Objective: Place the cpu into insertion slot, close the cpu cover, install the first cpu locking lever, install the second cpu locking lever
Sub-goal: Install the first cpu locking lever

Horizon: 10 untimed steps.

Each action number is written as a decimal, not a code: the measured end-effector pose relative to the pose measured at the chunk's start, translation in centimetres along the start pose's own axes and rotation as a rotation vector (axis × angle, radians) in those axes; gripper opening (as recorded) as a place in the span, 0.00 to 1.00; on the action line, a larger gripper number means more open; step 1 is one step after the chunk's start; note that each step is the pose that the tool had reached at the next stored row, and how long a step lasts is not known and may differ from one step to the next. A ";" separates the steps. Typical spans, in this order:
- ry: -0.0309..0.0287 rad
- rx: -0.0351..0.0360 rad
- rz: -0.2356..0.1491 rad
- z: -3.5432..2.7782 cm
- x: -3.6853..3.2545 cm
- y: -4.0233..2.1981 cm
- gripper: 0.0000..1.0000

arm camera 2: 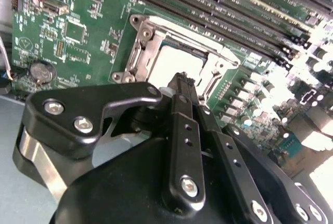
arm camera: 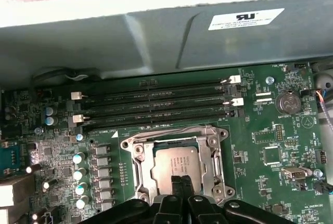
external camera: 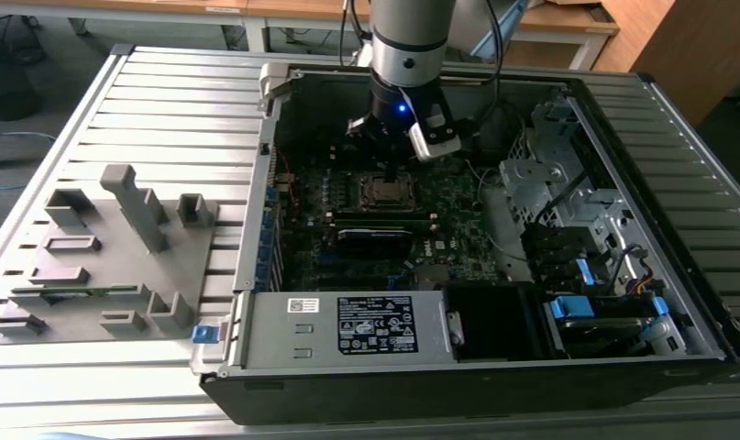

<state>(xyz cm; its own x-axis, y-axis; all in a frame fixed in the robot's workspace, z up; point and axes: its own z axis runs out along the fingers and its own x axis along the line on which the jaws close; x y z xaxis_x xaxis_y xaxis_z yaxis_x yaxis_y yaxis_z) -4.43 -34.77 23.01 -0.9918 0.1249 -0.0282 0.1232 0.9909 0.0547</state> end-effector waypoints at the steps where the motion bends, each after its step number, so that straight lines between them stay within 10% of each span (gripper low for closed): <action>1: 0.0002 0.0003 0.000 -0.01 -0.06 0.00 0.11; 10: 0.0001 0.0003 0.000 -0.01 -0.23 0.03 0.11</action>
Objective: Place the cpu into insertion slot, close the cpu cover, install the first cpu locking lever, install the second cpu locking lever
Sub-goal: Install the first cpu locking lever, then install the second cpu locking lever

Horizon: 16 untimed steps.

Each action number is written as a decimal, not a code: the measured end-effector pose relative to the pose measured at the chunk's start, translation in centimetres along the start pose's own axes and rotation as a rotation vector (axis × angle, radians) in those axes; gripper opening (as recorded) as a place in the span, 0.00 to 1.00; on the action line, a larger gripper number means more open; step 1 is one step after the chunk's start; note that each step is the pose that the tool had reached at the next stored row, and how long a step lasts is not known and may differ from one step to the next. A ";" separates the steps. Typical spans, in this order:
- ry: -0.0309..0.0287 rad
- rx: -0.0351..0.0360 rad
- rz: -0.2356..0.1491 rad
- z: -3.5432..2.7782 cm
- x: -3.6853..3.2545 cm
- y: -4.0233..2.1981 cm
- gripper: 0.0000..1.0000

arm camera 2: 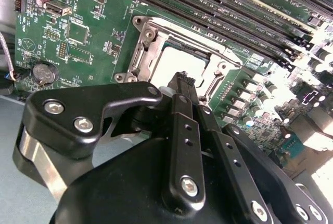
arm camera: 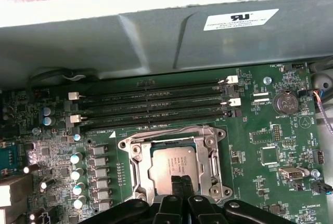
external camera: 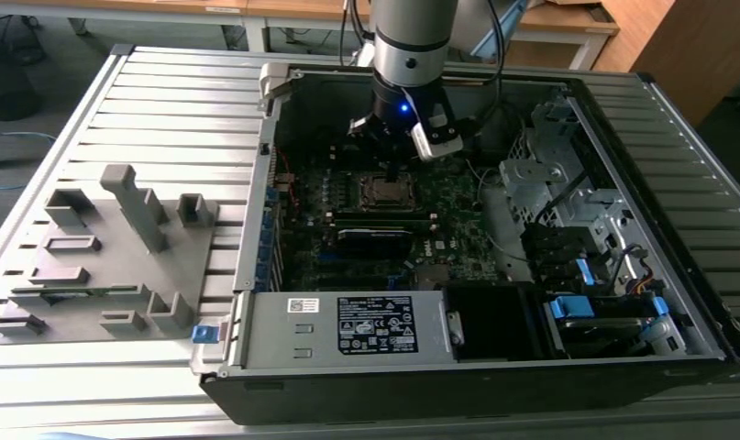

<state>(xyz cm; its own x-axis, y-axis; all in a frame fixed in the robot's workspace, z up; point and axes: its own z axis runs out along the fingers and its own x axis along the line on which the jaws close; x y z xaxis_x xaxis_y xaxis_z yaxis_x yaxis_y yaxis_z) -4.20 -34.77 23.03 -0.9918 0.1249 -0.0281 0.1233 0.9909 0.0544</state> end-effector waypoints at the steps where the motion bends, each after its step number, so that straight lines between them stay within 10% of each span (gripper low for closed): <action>1: 0.0002 0.0003 0.000 -0.06 0.00 0.01 0.11; 16: 0.0001 0.0004 0.000 -0.99 -0.03 0.05 0.11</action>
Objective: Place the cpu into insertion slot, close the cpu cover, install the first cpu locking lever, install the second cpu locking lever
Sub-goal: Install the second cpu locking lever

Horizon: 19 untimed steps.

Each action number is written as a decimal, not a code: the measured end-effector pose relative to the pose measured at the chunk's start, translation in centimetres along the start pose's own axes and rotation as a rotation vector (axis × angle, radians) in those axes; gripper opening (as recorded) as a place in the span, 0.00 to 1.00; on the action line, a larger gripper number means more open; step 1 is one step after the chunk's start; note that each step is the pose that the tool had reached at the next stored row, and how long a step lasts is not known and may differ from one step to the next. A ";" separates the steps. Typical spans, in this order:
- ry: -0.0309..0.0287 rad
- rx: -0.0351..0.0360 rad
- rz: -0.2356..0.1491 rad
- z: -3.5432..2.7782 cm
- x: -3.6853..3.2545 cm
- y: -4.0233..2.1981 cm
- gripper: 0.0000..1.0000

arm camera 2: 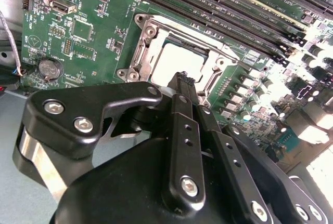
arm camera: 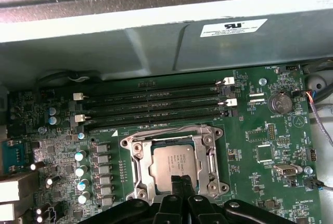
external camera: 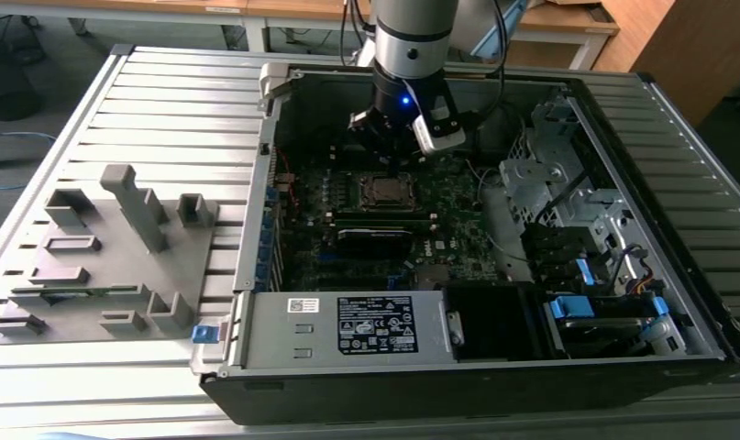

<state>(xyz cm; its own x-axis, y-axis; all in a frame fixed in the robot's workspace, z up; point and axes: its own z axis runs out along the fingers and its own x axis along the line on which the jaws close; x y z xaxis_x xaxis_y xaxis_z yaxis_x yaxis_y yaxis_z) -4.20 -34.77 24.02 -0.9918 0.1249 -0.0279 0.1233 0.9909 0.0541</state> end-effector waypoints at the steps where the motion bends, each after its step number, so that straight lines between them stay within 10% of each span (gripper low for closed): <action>1: 0.0000 -0.0002 0.000 -0.01 0.00 0.00 0.11; 19: -0.0004 0.0013 0.000 -0.99 -0.03 0.06 0.11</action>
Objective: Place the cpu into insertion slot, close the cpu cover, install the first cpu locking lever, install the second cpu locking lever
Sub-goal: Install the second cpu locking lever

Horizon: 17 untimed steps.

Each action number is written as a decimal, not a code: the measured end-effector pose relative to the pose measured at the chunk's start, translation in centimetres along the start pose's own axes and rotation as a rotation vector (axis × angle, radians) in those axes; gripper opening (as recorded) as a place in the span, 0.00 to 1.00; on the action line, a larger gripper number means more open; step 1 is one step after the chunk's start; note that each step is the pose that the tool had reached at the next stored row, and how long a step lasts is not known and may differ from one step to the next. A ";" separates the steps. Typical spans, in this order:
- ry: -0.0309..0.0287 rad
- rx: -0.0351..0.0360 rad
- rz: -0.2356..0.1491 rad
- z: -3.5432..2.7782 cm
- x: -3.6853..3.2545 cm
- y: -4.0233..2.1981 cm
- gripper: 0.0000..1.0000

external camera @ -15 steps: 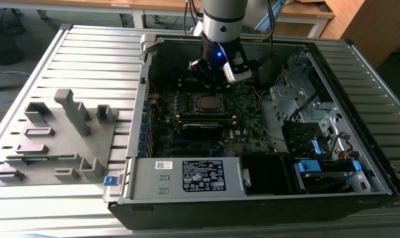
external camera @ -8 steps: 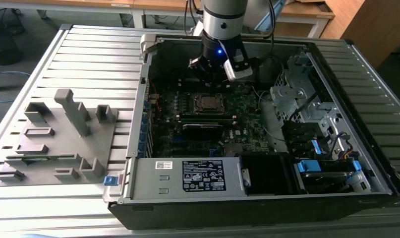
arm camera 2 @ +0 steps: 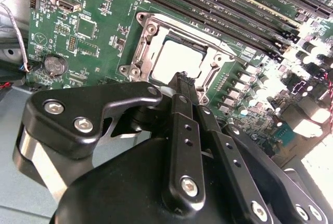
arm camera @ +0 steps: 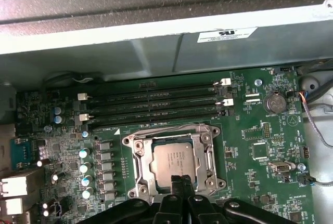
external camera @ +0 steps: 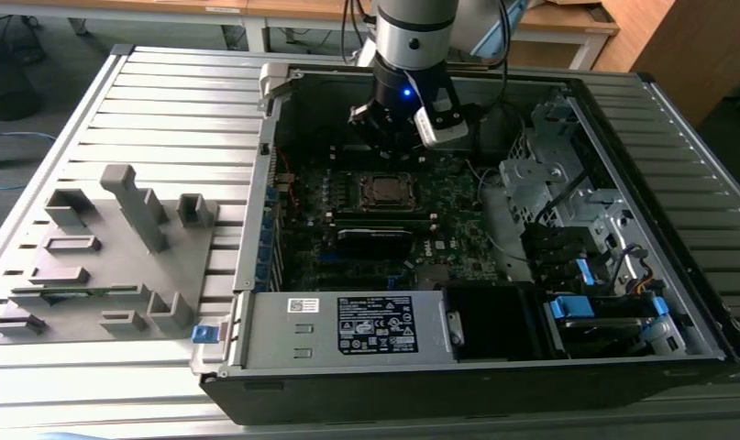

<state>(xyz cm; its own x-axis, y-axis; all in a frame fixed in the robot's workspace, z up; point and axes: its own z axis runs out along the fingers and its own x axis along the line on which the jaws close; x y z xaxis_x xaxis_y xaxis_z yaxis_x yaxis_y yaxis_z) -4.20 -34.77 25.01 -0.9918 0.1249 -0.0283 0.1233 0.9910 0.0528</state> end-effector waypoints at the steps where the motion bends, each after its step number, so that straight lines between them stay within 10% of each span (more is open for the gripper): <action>1: 0.0001 0.0002 0.000 -0.01 0.00 0.00 0.11; 17: 0.0002 0.0003 0.000 -0.08 -0.18 -1.44 0.11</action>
<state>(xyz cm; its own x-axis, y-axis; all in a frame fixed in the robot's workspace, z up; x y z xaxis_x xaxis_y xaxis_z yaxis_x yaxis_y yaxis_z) -4.20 -36.22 25.02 -0.9918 0.1248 -0.0282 0.1232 0.9910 0.0525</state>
